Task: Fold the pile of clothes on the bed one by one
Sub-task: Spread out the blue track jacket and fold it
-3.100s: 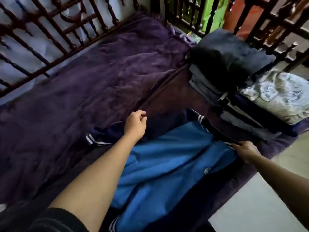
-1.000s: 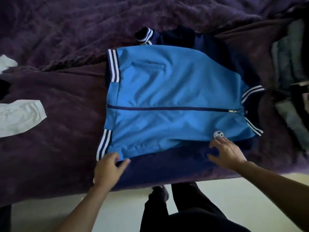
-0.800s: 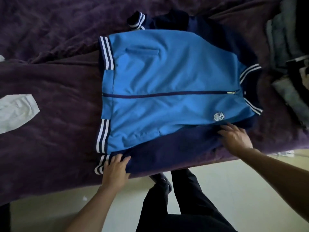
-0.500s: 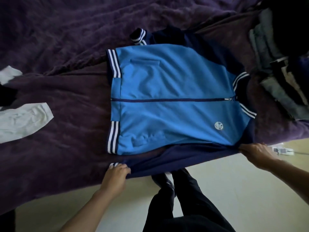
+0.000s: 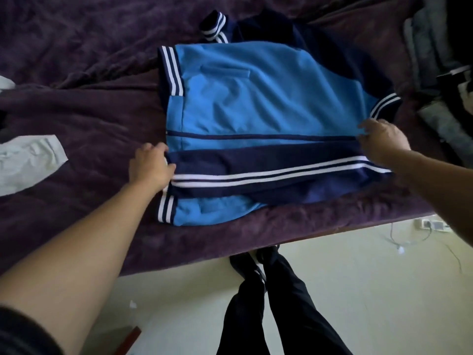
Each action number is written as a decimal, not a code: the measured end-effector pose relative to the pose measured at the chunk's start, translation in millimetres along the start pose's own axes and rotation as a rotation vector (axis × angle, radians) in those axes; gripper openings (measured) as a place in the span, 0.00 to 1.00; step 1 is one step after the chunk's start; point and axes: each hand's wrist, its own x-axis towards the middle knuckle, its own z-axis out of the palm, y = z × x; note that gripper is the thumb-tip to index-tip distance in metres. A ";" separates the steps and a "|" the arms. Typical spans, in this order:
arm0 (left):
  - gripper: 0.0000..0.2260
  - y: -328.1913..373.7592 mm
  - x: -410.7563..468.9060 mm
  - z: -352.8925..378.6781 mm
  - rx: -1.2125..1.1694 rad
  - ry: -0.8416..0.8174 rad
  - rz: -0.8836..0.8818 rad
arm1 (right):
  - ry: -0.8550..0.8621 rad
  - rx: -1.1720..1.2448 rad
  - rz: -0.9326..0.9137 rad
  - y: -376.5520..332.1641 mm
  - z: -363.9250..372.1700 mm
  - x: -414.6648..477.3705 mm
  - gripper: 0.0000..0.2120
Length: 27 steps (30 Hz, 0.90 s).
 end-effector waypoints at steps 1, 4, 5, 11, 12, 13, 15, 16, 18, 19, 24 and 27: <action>0.18 5.4 -8.1 8.4 0.011 0.027 0.053 | 0.045 0.007 -0.032 -7.8 4.3 -8.9 0.15; 0.32 9.6 -49.6 44.6 0.121 -0.055 0.282 | 0.088 -0.013 -0.345 -19.5 28.7 -54.4 0.19; 0.40 7.8 -61.0 57.3 0.230 -0.127 0.309 | 0.022 -0.046 -0.449 -20.7 42.0 -72.3 0.24; 0.50 -5.9 -79.3 114.2 0.558 -0.262 0.275 | -0.285 -0.424 -0.306 -0.9 116.4 -92.4 0.42; 0.47 -6.2 -77.1 117.3 0.555 -0.219 0.277 | -0.239 -0.414 -0.265 2.7 118.9 -83.3 0.38; 0.42 -6.9 -74.9 117.7 0.521 -0.165 0.291 | -0.194 -0.385 -0.253 5.2 117.2 -73.5 0.34; 0.32 -8.4 -71.5 111.5 0.365 -0.048 0.361 | -0.130 -0.266 -0.275 12.6 102.9 -59.8 0.32; 0.28 -10.1 -72.2 107.9 0.271 0.017 0.406 | -0.090 -0.197 -0.302 16.0 92.9 -58.2 0.33; 0.19 -12.1 -85.2 99.7 0.192 0.108 0.499 | 0.008 -0.103 -0.373 24.4 77.8 -66.5 0.32; 0.16 -12.4 -95.5 97.8 0.183 0.095 0.525 | 0.028 -0.110 -0.401 30.3 74.6 -74.2 0.28; 0.23 -16.0 -127.5 120.1 0.192 -0.202 0.364 | -0.267 -0.278 -0.251 45.5 95.6 -99.6 0.31; 0.25 -16.8 -119.7 111.6 0.173 -0.206 0.326 | -0.331 -0.237 -0.222 42.3 89.2 -90.0 0.28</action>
